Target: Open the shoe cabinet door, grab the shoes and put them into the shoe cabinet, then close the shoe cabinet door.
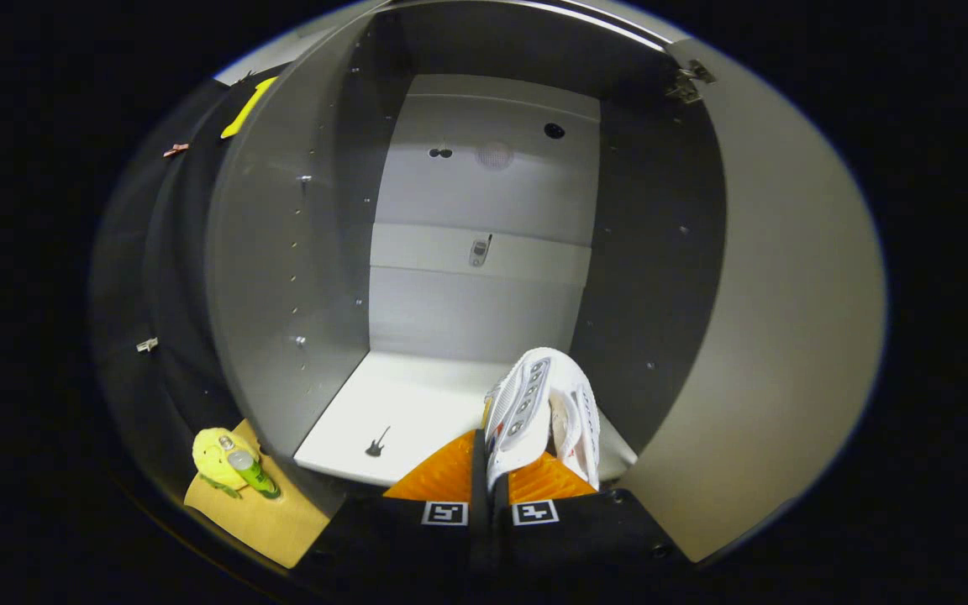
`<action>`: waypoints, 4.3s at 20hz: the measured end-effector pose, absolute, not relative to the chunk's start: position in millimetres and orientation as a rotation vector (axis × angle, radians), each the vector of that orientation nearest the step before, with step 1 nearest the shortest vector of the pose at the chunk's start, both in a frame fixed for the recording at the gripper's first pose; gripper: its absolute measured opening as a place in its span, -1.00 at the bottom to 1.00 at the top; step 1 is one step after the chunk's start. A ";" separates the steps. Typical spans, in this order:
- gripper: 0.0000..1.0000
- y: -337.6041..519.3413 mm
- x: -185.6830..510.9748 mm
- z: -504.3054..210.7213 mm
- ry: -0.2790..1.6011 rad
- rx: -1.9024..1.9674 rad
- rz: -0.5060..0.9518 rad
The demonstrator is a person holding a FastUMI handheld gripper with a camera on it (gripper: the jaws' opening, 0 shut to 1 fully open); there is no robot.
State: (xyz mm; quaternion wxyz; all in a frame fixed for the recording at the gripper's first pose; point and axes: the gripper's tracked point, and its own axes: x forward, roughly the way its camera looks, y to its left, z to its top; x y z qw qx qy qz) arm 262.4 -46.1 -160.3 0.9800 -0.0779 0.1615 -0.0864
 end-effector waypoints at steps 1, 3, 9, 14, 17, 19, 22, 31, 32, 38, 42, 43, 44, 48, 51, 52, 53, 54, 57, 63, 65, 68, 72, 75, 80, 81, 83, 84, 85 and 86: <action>-0.91 -48.1 280.8 -161.1 0.322 -0.156 -0.164; -0.91 -50.8 316.0 -171.1 0.331 -0.172 -0.137; -0.92 -60.1 388.0 -219.1 0.397 -0.168 -0.089; -0.92 -57.1 403.1 -237.8 0.424 -0.168 -0.044; -0.92 -54.8 399.9 -247.5 0.448 -0.186 -0.021; -0.91 -56.3 398.7 -251.7 0.457 -0.191 -0.023; -0.74 -57.5 394.9 -250.3 0.454 -0.173 -0.046; 0.31 -54.2 367.1 -224.4 0.396 -0.146 -0.084; 0.46 -54.4 362.6 -218.8 0.391 -0.139 -0.092; 0.65 -57.3 318.3 -160.3 0.277 -0.108 -0.131; 0.81 -43.2 266.6 -118.1 0.211 -0.096 -0.127; 0.83 -39.7 250.6 -107.9 0.191 -0.086 -0.127; 0.94 -36.5 230.7 -97.0 0.176 -0.075 -0.131; 0.96 -23.4 149.2 -54.2 0.124 -0.049 -0.140; 0.96 -14.1 81.0 -20.7 0.092 -0.042 -0.140; 0.96 -11.6 60.9 -9.2 0.079 -0.033 -0.141; 0.96 -12.9 40.5 0.0 0.073 -0.023 -0.144; 0.96 -15.7 20.9 7.2 0.071 -0.014 -0.154; 0.95 -34.7 -33.5 30.0 0.048 -0.009 -0.194; 0.95 -121.0 -117.8 64.9 -0.010 -0.049 -0.267; 0.95 -154.2 -132.8 73.5 -0.019 -0.044 -0.284; 0.95 -194.4 -145.0 74.5 -0.021 -0.041 -0.282; 0.94 -235.8 -140.9 62.7 0.020 -0.049 -0.266; 0.94 -263.3 -127.4 51.9 0.046 -0.023 -0.256; 0.95 -257.1 -87.1 6.2 0.102 0.000 -0.212; 0.95 -259.5 -83.1 1.2 0.112 -0.006 -0.210; 0.95 -256.6 -78.2 -0.7 0.119 -0.002 -0.189; 0.95 -256.4 -76.8 1.5 0.109 -0.001 -0.186; 0.95 -253.2 -76.0 -1.9 0.110 -0.001 -0.178; 0.94 -245.2 -75.2 -4.5 0.115 0.004 -0.153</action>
